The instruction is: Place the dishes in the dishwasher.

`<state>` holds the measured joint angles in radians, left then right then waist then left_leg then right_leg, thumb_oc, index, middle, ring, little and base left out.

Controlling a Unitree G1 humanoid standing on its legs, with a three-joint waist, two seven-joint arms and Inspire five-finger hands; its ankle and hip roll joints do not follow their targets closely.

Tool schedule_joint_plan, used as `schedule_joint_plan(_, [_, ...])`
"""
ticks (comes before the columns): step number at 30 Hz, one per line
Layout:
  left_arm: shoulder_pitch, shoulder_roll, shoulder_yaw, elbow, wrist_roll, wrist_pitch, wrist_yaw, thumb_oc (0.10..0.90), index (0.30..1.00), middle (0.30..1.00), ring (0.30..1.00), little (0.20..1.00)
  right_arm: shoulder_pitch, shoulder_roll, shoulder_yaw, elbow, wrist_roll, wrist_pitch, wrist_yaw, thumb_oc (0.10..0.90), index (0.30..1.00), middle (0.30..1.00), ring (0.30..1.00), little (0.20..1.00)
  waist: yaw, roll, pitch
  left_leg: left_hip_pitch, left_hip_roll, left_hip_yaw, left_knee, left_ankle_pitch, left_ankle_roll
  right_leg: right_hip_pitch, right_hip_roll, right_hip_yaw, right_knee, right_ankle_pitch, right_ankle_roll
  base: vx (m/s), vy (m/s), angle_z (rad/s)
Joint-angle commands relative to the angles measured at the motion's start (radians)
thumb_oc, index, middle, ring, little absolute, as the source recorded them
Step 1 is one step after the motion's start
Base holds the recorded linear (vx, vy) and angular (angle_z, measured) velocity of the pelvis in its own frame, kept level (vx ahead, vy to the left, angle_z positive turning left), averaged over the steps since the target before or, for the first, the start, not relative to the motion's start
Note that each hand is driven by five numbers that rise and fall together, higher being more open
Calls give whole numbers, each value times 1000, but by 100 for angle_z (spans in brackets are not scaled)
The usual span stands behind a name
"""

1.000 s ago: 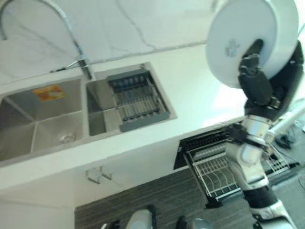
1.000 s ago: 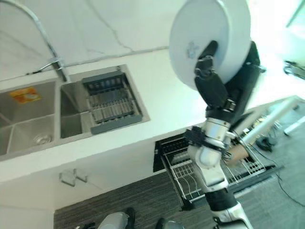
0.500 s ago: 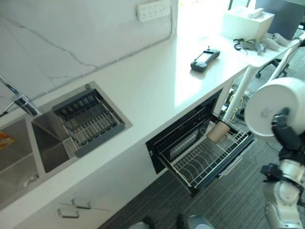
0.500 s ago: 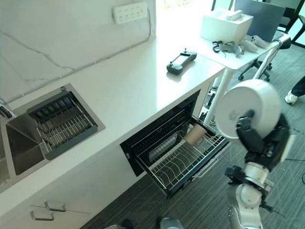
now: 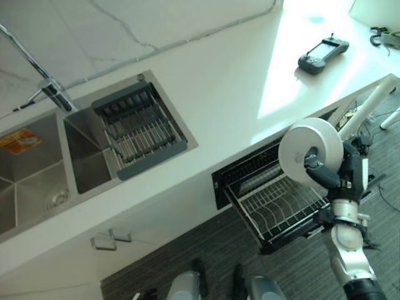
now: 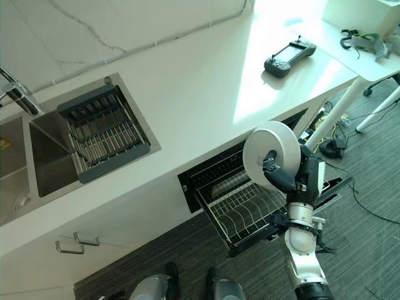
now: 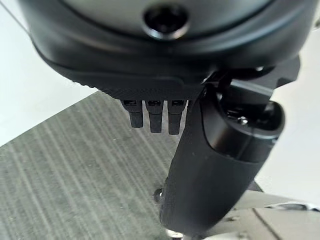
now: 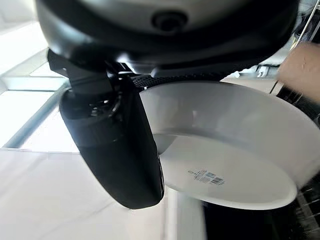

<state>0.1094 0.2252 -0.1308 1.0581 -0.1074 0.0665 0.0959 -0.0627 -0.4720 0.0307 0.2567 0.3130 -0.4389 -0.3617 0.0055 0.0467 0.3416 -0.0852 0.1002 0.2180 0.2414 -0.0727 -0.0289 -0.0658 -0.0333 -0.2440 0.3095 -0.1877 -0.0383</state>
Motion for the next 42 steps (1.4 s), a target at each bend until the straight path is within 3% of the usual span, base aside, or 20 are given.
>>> schedule_joint_plan(1, [-11,16,6,-6,24,-12,-4,800,900,900,900,900,-113,-58,-24,-63,-113,-30,-72,400,300,300,300,300,13,-4,-4,10,-20,-88,59,-157,17,72,-43,-81,20,-103,37,40,40,10])
schedule_joint_plan(4, [-24,23,-4,-2,11,-23,-7,800,900,900,900,900,-139,-67,5,10,-208,33,-155,400,300,300,300,300,26,1,13,-2,-28,-101,59,-153,21,59,-47,-82,36,-108,35,15,36,5])
schedule_joint_plan(6, [-41,33,-22,2,-10,-39,-8,800,900,900,900,900,-191,-80,56,101,-318,77,-285,400,300,300,300,300,48,7,41,-20,-42,-123,59,-149,27,40,-50,-81,60,-113,33,-20,40,10])
schedule_joint_plan(11, [-61,41,-45,15,-37,-58,-4,800,900,900,900,900,-253,-90,101,198,-406,104,-421,400,300,300,300,300,70,16,71,-44,-53,-141,59,-141,30,17,-53,-83,81,-117,31,-40,26,12])
schedule_joint_plan(14, [-77,44,-69,47,-55,-94,-8,800,900,900,900,900,-339,-100,183,287,-625,193,-586,400,300,300,300,300,93,28,103,-72,-66,-160,59,-125,31,-13,-60,-86,112,-122,23,-81,30,20])
schedule_joint_plan(17, [-95,51,-84,71,-59,-124,-20,800,900,900,900,900,-432,-120,290,357,-842,299,-685,400,300,300,300,300,117,35,126,-101,-74,-176,59,-108,29,-40,-69,-95,135,-124,21,-83,19,19])
schedule_joint_plan(18, [-95,51,-84,71,-59,-124,-20,800,900,900,900,900,-432,-120,290,357,-842,299,-685,400,300,300,300,300,117,35,126,-101,-74,-176,59,-108,29,-40,-69,-95,135,-124,21,-83,5,21])
schedule_joint_plan(19, [-109,60,-87,70,-62,-129,-29,800,900,900,900,900,-473,-146,347,405,-942,383,-732,400,300,300,300,300,128,36,137,-122,-79,-185,59,-99,30,-58,-70,-98,141,-122,22,-87,2,22])
schedule_joint_plan(25, [-157,84,-124,63,-97,-134,-28,800,900,900,900,900,-567,-157,432,543,-924,501,-773,400,300,300,300,300,149,44,178,-195,-95,-199,59,-74,50,-150,-81,-95,191,-112,28,-90,11,18])
schedule_joint_plan(28, [-174,84,-147,65,-140,-154,-10,800,900,900,900,900,-589,-136,440,618,-791,614,-838,400,300,300,300,300,151,50,178,-261,-103,-196,59,-61,65,-232,-84,-87,219,-104,32,-57,30,7])
schedule_joint_plan(30, [-178,82,-157,63,-161,-157,-6,800,900,900,900,900,-587,-127,420,640,-737,645,-871,400,300,300,300,300,147,55,178,-280,-106,-194,59,-58,68,-256,-84,-80,225,-102,33,-41,52,0])
schedule_joint_plan(37, [-186,52,-203,60,-214,-166,18,800,900,900,900,900,-560,-74,308,707,-509,631,-944,400,300,300,300,300,129,67,178,-314,-111,-175,59,-59,75,-302,-86,-60,226,-92,32,-17,49,-6])
schedule_joint_plan(42, [-202,38,-239,56,-246,-172,38,800,900,900,900,900,-573,-35,235,765,-372,604,-933,400,300,300,300,300,125,73,178,-320,-116,-163,59,-58,79,-317,-93,-56,238,-93,29,12,9,-4])
